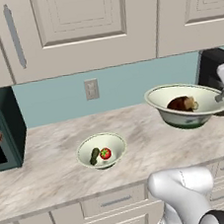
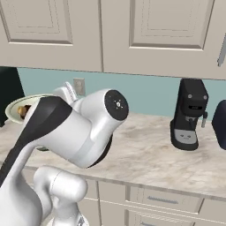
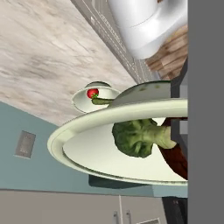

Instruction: Place the bowl containing the broccoli and steak in the microwave. Close the microwave door and press the start button to microwave the meal.

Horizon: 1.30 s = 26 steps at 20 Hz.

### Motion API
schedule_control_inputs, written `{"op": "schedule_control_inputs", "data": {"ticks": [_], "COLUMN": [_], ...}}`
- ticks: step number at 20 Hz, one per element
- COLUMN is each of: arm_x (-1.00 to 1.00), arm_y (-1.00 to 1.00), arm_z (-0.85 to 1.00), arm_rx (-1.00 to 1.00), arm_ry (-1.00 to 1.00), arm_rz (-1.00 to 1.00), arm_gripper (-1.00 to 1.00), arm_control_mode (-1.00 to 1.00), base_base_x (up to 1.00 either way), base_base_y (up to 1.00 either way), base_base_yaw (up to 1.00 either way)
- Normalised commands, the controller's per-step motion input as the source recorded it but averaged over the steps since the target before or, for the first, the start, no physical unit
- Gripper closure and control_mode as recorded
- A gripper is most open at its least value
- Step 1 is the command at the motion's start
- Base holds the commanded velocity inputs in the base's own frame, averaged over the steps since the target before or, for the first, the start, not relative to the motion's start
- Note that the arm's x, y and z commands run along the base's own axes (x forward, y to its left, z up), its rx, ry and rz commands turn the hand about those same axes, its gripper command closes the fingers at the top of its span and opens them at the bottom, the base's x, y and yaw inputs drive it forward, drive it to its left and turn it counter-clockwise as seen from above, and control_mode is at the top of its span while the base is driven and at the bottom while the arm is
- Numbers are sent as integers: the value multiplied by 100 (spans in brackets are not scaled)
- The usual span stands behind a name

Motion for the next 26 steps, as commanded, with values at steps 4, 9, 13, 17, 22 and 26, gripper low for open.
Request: {"op": "schedule_control_inputs", "data": {"ticks": [4,9,13,17,22,26], "arm_x": [-1,0,-4,-55,-75,10], "arm_y": [-3,0,0,0,0,0], "arm_z": [0,0,0,0,0,3], "arm_rx": [-3,0,0,-1,-5,0], "arm_ry": [-11,-4,0,-2,0,0], "arm_rz": [3,2,0,3,18,7], "arm_gripper": [100,100,100,100,100,100], "arm_control_mode": [-100,-100,-100,-100,-100,-100], "base_base_x": [0,0,0,0,0,0], "base_base_y": [0,0,0,0,0,0], "base_base_yaw": [0,0,0,0,0,0]}}
